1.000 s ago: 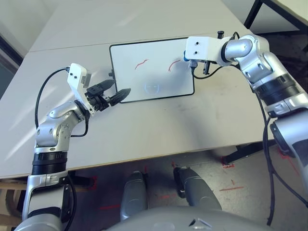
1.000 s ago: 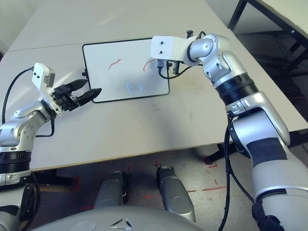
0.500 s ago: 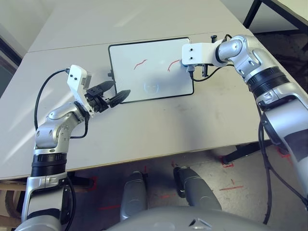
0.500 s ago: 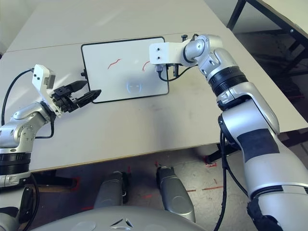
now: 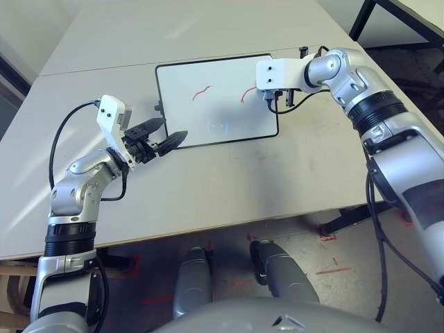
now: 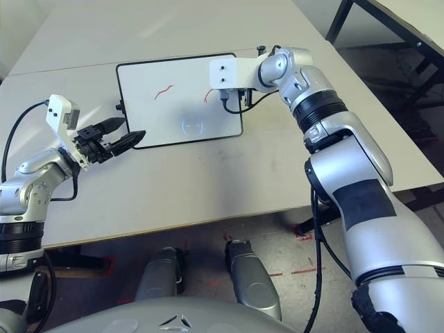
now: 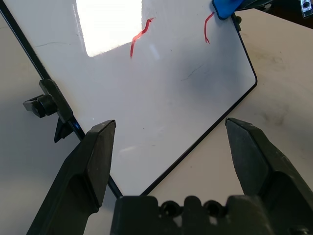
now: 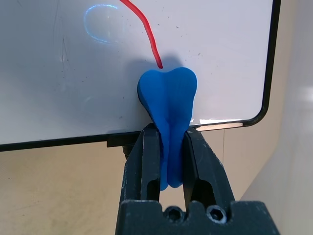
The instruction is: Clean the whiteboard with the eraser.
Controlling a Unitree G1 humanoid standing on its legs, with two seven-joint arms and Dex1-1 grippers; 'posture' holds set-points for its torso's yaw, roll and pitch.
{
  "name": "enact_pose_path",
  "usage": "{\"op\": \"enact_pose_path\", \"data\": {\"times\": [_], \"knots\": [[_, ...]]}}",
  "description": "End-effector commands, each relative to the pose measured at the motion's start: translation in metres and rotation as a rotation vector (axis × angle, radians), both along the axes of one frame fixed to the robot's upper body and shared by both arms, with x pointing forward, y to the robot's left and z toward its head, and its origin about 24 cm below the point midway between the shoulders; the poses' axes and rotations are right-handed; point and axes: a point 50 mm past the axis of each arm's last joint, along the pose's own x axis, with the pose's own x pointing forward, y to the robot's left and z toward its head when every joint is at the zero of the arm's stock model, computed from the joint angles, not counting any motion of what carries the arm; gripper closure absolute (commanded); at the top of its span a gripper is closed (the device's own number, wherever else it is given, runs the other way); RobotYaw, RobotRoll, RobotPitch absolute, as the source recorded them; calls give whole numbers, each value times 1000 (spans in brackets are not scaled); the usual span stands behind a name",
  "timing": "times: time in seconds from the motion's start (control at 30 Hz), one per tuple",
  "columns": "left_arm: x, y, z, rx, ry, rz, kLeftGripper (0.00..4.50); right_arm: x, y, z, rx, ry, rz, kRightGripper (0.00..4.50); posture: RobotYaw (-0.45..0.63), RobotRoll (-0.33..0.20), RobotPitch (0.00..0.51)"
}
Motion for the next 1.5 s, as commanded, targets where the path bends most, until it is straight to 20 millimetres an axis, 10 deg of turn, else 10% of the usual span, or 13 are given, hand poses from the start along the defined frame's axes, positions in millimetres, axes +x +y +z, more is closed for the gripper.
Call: {"op": "enact_pose_path", "data": {"times": [0.03,1.0,1.5], "knots": [[-4,1,1,11,-2,5,0,1,3,-4,-6,10,0,4073,-54,0,140],[-12,3,-1,6,0,35,0,-5,51,-19,-30,51,142,4073,-16,0,145],[-8,0,0,5,-3,19,0,-1,23,-20,-89,46,67,4073,-31,0,141]]}}
